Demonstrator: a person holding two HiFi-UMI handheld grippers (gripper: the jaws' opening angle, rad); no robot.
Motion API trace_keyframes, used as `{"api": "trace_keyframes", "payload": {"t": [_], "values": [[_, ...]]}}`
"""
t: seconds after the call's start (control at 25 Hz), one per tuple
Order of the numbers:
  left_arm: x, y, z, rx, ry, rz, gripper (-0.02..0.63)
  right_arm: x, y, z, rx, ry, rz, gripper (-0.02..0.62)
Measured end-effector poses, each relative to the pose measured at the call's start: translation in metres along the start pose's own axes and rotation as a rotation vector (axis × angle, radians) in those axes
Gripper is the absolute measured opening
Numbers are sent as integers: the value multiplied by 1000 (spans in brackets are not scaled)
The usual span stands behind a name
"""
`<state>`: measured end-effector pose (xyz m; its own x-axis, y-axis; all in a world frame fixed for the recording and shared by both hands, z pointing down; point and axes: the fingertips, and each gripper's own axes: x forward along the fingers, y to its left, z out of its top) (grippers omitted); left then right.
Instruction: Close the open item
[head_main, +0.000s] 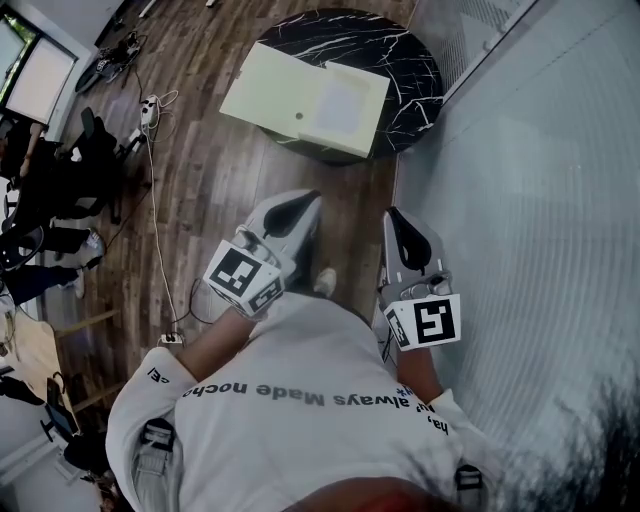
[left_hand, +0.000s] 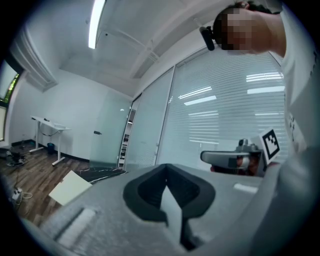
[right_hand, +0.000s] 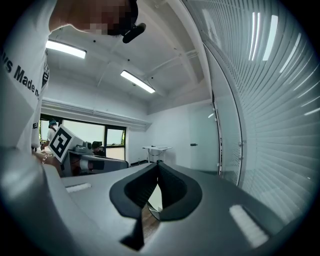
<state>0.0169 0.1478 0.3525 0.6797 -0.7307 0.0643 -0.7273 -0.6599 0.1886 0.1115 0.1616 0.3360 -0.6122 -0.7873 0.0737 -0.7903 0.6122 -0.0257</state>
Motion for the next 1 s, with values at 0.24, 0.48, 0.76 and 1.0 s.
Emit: {"api": "trace_keyframes", "payload": {"t": [0.24, 0.48, 0.76, 1.0], "values": [[31, 45, 1, -6, -6, -11, 3, 44, -22, -5, -4, 20, -21, 2], [64, 116, 16, -24, -16, -19, 3, 126, -42, -1, -7, 40, -24, 2], [89, 198, 47, -12, -36, -26, 3, 216, -51, 19, -40, 37, -27, 2], [101, 245, 61, -2, -41, -46, 3, 261, -55, 25, -43, 28, -57, 2]]}}
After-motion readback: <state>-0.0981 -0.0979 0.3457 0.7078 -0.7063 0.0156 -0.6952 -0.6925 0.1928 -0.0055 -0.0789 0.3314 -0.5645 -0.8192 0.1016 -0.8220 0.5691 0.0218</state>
